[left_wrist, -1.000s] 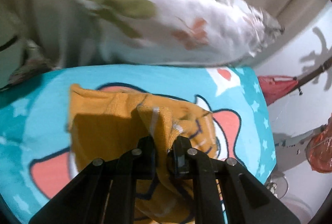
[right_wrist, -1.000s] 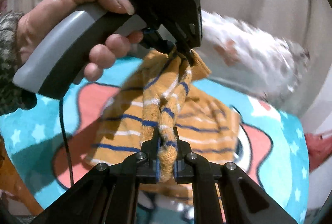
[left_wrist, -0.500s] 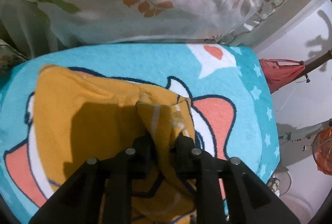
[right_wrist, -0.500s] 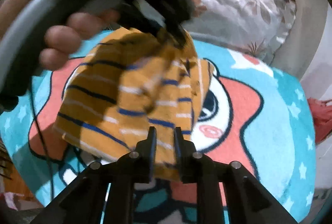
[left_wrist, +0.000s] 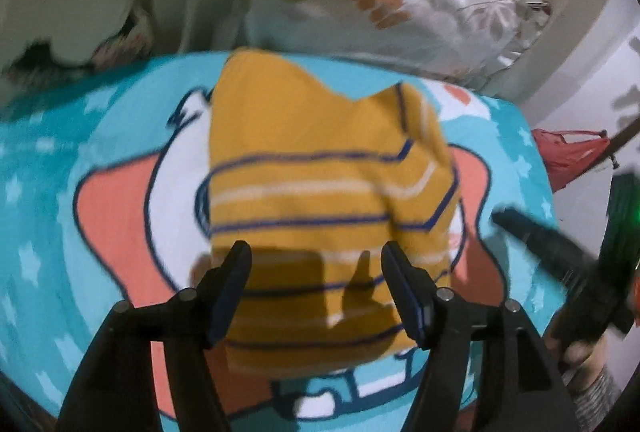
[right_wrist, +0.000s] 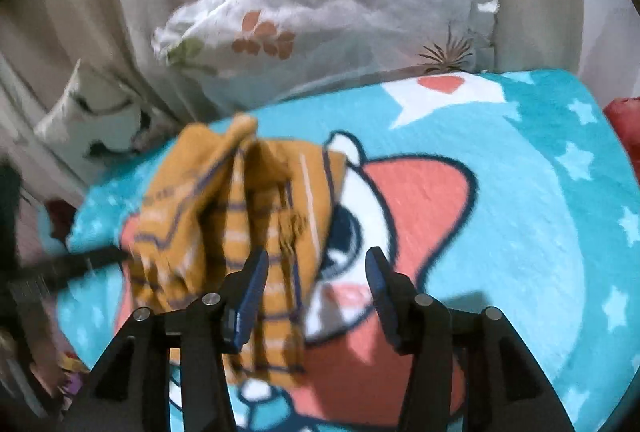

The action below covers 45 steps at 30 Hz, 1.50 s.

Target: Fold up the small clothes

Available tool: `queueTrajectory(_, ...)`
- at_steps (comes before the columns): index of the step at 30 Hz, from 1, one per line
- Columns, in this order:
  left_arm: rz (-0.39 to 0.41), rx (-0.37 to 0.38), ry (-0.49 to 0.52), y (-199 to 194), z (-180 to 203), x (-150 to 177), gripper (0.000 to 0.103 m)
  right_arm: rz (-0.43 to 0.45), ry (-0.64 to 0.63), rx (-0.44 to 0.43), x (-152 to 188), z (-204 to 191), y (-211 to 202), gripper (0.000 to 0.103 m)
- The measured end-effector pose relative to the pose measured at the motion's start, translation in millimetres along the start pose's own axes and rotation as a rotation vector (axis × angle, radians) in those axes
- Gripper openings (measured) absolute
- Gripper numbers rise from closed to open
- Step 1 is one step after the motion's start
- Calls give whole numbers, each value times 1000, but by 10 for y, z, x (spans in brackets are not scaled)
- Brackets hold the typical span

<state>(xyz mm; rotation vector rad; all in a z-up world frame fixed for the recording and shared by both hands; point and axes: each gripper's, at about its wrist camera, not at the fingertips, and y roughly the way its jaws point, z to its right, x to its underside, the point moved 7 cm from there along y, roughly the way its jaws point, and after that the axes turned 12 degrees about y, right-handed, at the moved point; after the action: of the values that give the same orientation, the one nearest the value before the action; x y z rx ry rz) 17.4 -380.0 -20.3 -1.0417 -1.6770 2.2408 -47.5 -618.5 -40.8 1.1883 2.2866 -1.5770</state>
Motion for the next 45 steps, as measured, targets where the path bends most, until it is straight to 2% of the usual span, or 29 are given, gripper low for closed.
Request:
queueTrajectory(4,-28,-26,-48,71,-62,214,66,-46,70,-124,-198,-186,103,57)
queueTrajectory(7,-32,-31,-53,70,-78,281,66,-91,87,-251,-136,-433,144,57)
queueTrajectory(9,-36,-46,-55,70,-105,296,66,-137,75,-287,-5,-581,242,59)
queueTrajectory(14,-31,-79,-56,44,-134,261,66,-200,14,-229,262,-774,542,59)
queueTrajectory(16,-38,-87,-49,56,-111,242,66,-212,6,-231,300,-802,619,24)
queueTrajectory(17,-41,-89,-45,62,-99,230,66,-224,12,-243,301,-807,631,17)
queueTrajectory(20,-42,-91,-29,58,-48,203,66,-191,34,-256,214,-732,511,15)
queueTrajectory(23,-38,-91,-13,53,-6,167,66,-159,52,-217,144,-561,413,14)
queueTrajectory(27,-48,-89,-7,116,15,167,66,-194,126,-152,237,-196,538,14)
queueTrajectory(30,-78,-88,-2,231,13,217,67,-231,149,-162,309,-118,608,17)
queueTrajectory(33,-111,-77,-9,365,-5,281,70,-215,115,-148,264,-160,557,24)
queueTrajectory(37,-135,-66,-28,461,-36,351,73,-177,116,-162,84,-144,419,26)
queueTrajectory(40,-131,-69,-26,456,-43,361,75,-138,159,-182,-131,-49,331,45)
queueTrajectory(42,-130,-66,-29,447,-38,369,75,-119,216,-195,-307,28,348,63)
queueTrajectory(45,-127,-71,-27,426,-36,363,75,-140,273,-248,-497,54,467,66)
